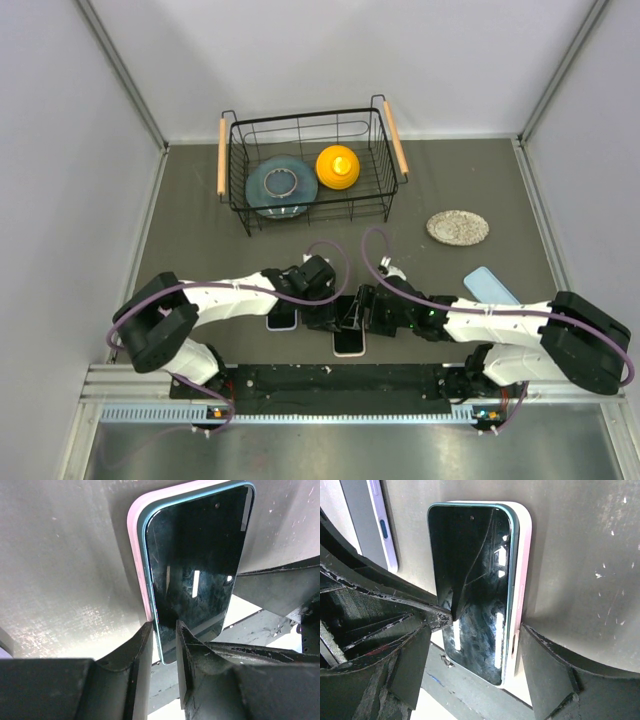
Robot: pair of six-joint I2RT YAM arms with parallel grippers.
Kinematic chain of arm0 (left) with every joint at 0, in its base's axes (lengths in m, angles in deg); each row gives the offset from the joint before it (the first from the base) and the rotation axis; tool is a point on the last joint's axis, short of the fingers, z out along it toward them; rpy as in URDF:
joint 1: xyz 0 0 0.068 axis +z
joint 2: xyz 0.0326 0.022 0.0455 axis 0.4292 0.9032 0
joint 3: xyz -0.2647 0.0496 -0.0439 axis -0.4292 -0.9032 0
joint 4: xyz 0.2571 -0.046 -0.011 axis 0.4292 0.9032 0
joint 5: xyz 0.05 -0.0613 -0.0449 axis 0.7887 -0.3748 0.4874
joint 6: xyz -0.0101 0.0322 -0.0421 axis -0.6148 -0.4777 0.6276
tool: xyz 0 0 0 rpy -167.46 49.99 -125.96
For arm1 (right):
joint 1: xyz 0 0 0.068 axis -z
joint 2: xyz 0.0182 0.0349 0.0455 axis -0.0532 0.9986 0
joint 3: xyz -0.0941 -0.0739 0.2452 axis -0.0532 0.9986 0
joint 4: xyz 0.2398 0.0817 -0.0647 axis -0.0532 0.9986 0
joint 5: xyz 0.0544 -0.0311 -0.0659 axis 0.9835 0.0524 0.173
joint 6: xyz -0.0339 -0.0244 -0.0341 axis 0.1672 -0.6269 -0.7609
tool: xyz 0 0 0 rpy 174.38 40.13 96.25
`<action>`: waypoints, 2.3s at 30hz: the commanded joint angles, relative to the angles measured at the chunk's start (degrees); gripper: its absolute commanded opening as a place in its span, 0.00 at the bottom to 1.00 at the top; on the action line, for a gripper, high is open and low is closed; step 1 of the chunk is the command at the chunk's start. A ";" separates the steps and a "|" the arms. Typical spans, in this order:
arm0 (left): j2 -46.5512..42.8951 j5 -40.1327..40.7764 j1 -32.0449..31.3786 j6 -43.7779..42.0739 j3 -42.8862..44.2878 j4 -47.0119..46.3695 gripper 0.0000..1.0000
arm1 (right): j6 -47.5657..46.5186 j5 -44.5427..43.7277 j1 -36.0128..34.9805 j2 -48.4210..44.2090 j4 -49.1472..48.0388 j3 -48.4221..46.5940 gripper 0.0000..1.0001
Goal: Put the phone into the phone case
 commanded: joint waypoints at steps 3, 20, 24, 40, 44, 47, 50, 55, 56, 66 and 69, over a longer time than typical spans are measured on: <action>3.69 -0.50 -0.36 -0.15 0.78 -2.97 0.22 | -0.93 -1.06 0.18 -0.29 -6.31 3.40 0.73; 2.02 -8.59 -0.28 3.01 -2.91 -10.97 0.15 | -0.14 18.90 7.92 -5.31 -41.65 13.61 0.77; 1.49 -8.77 -0.36 2.57 -3.09 -12.72 0.16 | 1.53 22.15 8.09 -2.15 -47.03 13.70 0.77; 0.70 -9.56 -0.28 2.13 -4.67 -15.01 0.17 | 3.91 24.09 8.53 6.30 -51.55 13.97 0.60; -0.96 -8.24 -0.28 0.82 -3.27 -12.03 0.18 | 2.51 23.65 8.97 6.91 -49.41 13.27 0.33; -4.55 -6.40 -0.19 -1.47 -0.46 -7.38 0.21 | 1.80 23.83 9.59 6.82 -48.71 12.65 0.12; -9.03 -4.82 0.25 -3.05 1.57 -3.77 0.30 | 1.80 24.36 10.11 5.34 -47.92 11.68 0.02; -16.42 -4.72 2.09 -5.07 2.63 0.80 0.56 | 2.41 25.50 11.25 1.56 -45.99 8.96 0.00; -19.39 -5.07 2.88 -5.77 2.45 1.07 0.60 | 2.68 25.67 11.52 0.85 -45.90 8.70 0.00; -35.59 -8.67 9.56 -8.32 0.34 3.62 0.68 | 1.38 25.50 12.49 -12.15 -47.05 8.61 0.00; -38.14 -10.26 11.58 -8.77 0.52 3.44 0.75 | -4.43 26.11 12.49 -16.63 -42.65 7.90 0.00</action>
